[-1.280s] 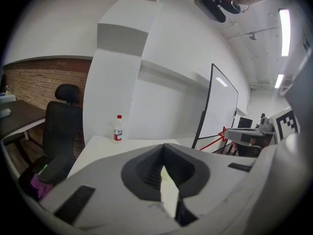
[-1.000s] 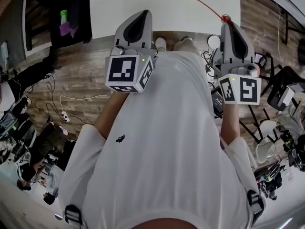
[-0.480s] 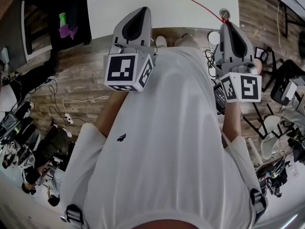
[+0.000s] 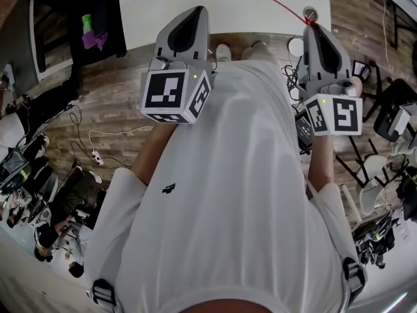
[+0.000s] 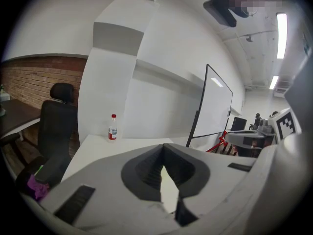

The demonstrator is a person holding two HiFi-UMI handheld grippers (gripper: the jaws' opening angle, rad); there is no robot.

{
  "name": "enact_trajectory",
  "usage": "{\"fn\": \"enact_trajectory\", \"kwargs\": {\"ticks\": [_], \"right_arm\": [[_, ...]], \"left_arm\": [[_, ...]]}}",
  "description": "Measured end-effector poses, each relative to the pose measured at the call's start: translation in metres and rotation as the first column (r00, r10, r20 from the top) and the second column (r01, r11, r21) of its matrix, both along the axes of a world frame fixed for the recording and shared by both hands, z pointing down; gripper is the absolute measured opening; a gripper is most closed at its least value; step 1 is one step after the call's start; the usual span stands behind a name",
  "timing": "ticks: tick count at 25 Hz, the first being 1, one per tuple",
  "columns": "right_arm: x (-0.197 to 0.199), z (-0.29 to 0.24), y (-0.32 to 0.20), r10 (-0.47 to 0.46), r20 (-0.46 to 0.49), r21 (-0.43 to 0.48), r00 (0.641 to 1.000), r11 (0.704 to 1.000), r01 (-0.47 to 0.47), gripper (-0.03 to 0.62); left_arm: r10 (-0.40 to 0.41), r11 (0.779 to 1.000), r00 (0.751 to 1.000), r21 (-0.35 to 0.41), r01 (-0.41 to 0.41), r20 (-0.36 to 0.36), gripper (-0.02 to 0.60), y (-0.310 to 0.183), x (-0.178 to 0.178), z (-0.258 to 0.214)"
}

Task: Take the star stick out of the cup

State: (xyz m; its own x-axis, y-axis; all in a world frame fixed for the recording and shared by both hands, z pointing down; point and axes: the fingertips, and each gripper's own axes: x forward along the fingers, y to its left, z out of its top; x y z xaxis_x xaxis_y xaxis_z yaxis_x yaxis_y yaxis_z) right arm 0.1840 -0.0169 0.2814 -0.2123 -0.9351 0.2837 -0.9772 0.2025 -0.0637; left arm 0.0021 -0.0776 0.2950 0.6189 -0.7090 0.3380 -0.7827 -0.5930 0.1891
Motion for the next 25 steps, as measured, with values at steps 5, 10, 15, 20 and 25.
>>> {"fn": "enact_trajectory", "kwargs": {"ticks": [5,10,15,20,25], "right_arm": [[-0.002,0.004,-0.004,-0.007,-0.013,-0.007,1.000,1.000,0.007,0.017],[-0.002,0.005,-0.003,-0.012,-0.016,-0.011,1.000,1.000,0.012,0.017],[0.000,0.000,-0.001,-0.006,-0.015,-0.010,1.000,1.000,0.006,0.017],[-0.001,0.004,-0.006,-0.012,-0.015,-0.019,1.000,1.000,0.012,0.017],[-0.008,0.000,-0.012,-0.012,-0.020,-0.019,1.000,1.000,0.012,0.017]], "left_arm": [[0.005,1.000,1.000,-0.008,-0.005,0.004,-0.005,-0.001,0.000,0.004],[0.012,1.000,1.000,-0.013,-0.012,0.001,-0.005,0.000,0.005,0.006],[0.022,1.000,1.000,-0.017,-0.022,0.005,-0.005,0.003,0.008,0.005],[0.026,0.999,1.000,-0.027,-0.026,0.004,-0.005,0.000,0.009,0.010],[0.024,0.999,1.000,-0.023,-0.024,0.000,-0.005,-0.007,0.002,0.006]]}}
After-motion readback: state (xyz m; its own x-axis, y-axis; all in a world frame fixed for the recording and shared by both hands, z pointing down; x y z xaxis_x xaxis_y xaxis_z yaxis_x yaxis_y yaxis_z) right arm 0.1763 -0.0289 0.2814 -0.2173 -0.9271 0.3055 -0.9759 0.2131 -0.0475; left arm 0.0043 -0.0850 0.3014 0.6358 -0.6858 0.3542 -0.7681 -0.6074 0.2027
